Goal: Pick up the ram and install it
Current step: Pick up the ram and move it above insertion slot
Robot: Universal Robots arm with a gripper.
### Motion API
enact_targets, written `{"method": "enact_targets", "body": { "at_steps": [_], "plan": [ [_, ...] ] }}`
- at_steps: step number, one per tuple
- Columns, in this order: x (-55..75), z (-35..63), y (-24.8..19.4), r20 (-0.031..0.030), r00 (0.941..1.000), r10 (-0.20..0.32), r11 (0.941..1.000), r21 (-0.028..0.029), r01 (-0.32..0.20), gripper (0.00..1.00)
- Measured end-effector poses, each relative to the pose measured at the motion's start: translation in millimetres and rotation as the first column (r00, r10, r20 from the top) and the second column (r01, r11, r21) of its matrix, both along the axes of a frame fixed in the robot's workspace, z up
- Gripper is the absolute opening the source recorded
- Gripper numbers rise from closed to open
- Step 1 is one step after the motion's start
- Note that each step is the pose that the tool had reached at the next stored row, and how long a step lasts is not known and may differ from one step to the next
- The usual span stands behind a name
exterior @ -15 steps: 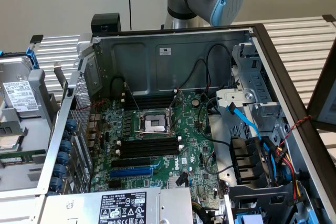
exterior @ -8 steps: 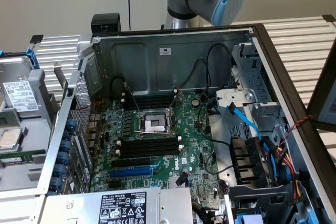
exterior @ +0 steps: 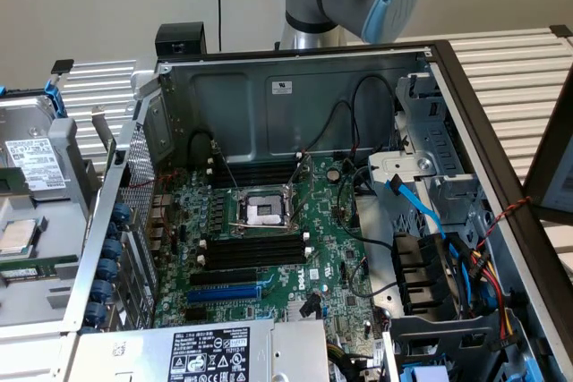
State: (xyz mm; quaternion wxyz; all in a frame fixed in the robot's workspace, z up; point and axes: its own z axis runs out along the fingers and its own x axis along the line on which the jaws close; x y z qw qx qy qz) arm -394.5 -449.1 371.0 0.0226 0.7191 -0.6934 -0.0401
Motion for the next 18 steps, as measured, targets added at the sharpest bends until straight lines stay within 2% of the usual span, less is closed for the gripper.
{"method": "enact_targets", "body": {
  "at_steps": [5, 13, 18],
  "plan": [
    [21.2, 8.8, -1.2, -0.0024, 1.0000, 0.000, 1.0000, 0.0015, 0.000, 0.13],
    [57.8, 31.1, -4.7, -0.0047, 1.0000, 0.000, 1.0000, 0.0022, 0.000, 0.13],
    [80.9, 37.3, -7.9, -0.0059, 1.0000, 0.000, 1.0000, 0.0022, 0.000, 0.13]
  ]
}}
